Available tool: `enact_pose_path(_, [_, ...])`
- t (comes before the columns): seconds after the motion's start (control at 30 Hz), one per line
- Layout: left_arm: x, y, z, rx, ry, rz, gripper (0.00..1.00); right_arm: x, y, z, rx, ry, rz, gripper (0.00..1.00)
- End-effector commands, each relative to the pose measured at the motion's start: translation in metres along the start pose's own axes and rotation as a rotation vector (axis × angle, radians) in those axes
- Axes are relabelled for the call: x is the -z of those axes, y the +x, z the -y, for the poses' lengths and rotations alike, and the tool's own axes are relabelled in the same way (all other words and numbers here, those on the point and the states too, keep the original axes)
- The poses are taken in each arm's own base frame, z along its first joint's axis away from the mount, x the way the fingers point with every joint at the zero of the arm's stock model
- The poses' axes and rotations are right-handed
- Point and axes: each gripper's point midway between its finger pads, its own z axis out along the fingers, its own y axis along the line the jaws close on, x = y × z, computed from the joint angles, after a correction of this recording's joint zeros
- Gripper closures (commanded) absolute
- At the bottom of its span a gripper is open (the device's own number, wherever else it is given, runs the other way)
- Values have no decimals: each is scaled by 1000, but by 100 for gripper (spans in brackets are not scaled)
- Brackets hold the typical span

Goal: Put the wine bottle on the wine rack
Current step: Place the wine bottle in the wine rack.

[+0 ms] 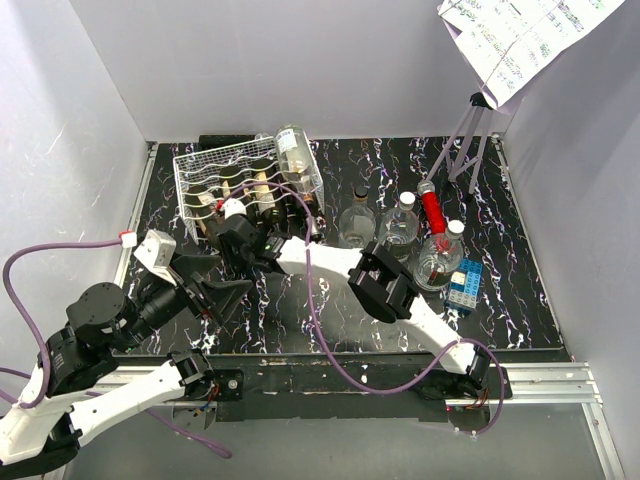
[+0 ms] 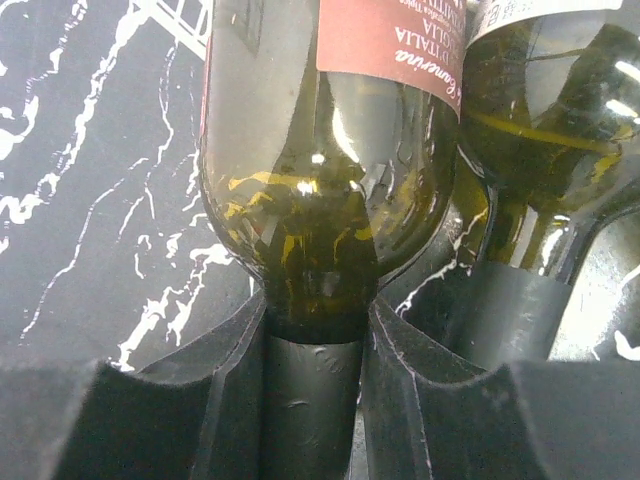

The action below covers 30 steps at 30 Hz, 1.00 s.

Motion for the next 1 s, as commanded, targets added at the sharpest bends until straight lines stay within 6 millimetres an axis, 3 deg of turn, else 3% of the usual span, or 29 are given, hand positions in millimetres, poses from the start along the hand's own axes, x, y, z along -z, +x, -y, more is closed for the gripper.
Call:
enact_pose_path(0.0, [-4, 4, -11, 38, -79, -27, 2, 25, -114, -55, -28, -313, 272, 99])
enact_pose_path(0.07, [-7, 10, -29, 127, -202, -16, 2, 26, -114, -56, -18, -304, 255, 99])
enact_pose_path(0.17, [-21, 34, -54, 214, -364, -18, 2, 27, -105, -49, -51, -280, 254, 99])
enact_pose_path(0.3, [-47, 49, -55, 259, -400, -30, 2, 34, -98, -44, -78, -280, 251, 99])
enact_pose_path(0.4, [-59, 37, -47, 244, -380, -27, 2, 35, -96, -53, -44, -314, 235, 99])
enact_pose_path(0.57, [-64, 13, -37, 205, -344, -13, 2, 36, -98, -66, 29, -354, 235, 72])
enact_pose_path(0.7, [-56, -1, -33, 216, -320, 21, 2, 33, -91, -75, 51, -393, 192, 57])
enact_pose_path(0.97, [-33, -34, -30, 219, -282, 127, 2, 30, -71, -75, 55, -371, 120, 44])
